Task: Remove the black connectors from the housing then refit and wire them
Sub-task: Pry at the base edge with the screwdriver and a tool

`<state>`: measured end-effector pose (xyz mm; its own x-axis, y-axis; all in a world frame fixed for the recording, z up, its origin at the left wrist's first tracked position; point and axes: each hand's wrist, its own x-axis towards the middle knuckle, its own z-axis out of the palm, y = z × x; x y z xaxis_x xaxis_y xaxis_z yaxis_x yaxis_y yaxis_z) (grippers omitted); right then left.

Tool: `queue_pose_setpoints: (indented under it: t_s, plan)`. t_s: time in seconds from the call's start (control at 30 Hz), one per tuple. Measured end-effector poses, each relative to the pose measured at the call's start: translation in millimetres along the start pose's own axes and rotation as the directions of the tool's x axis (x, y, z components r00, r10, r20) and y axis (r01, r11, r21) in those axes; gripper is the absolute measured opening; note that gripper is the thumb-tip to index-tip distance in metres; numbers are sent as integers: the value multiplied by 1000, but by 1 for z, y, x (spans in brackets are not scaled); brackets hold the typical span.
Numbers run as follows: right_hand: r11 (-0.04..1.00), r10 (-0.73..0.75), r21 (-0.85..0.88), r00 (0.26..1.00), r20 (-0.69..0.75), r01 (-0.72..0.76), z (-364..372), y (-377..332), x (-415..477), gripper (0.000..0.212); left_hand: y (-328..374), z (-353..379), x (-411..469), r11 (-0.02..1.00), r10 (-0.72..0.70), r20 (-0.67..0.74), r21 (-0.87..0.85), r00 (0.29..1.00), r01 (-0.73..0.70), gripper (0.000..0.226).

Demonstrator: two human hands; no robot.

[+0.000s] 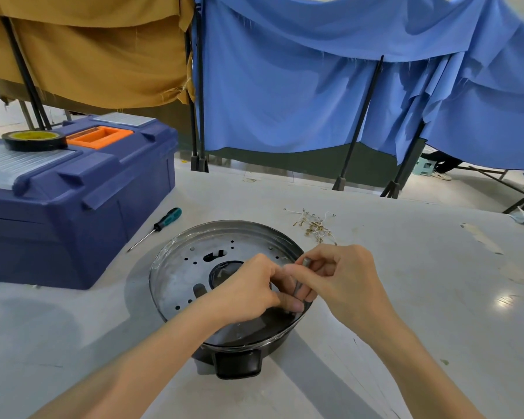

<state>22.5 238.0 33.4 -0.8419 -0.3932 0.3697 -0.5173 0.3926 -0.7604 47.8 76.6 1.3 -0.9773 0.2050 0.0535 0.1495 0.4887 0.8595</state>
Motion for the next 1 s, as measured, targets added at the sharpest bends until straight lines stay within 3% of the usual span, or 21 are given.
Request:
queue_pose_setpoints:
  t_s: [0.17, 0.33, 0.47, 0.57, 0.63, 0.7, 0.8, 0.9, 1.0]
  plan:
    - [999, 21, 36, 999, 36, -22, -1, -5, 0, 23, -3, -1, 2, 1000, -17, 27, -3, 999, 17, 9]
    - [999, -15, 51, 990, 139, 8, -8, -8, 2, 10, -4, -2, -1, 999, -9, -16, -31, 1000, 9, 7]
    - [1000, 14, -12, 999, 45, -14, -2, -7, 2, 16, -4, -1, -1, 998, 11, -20, -65, 1000, -12, 17]
    - [997, 37, -66, 995, -89, -43, 7, -5, 1, 26, 0, 0, 2, 999, 10, -31, -42, 999, -12, 7]
    - [996, 47, -64, 992, -114, -54, 9, -6, 0, 26, 1, -1, 3, 998, 19, -14, -52, 1000, -20, 21]
    - [999, 49, -22, 998, -26, -49, 5, -7, 2, 18, 0, -2, 1, 998, 18, -6, -66, 1000, -18, 26]
    - [996, -3, 88, 986, 169, -12, -5, -10, 5, 15, -3, -4, -1, 997, -13, -22, -73, 1000, 12, 8]
    - [993, -44, 112, 986, 162, 26, -8, -10, 5, 7, -4, -4, -2, 997, 0, -23, -75, 1000, -1, 14]
    - [998, -13, 70, 996, 83, 7, -4, -7, 4, 13, -4, -2, -3, 997, 7, -19, -80, 1000, -8, 28]
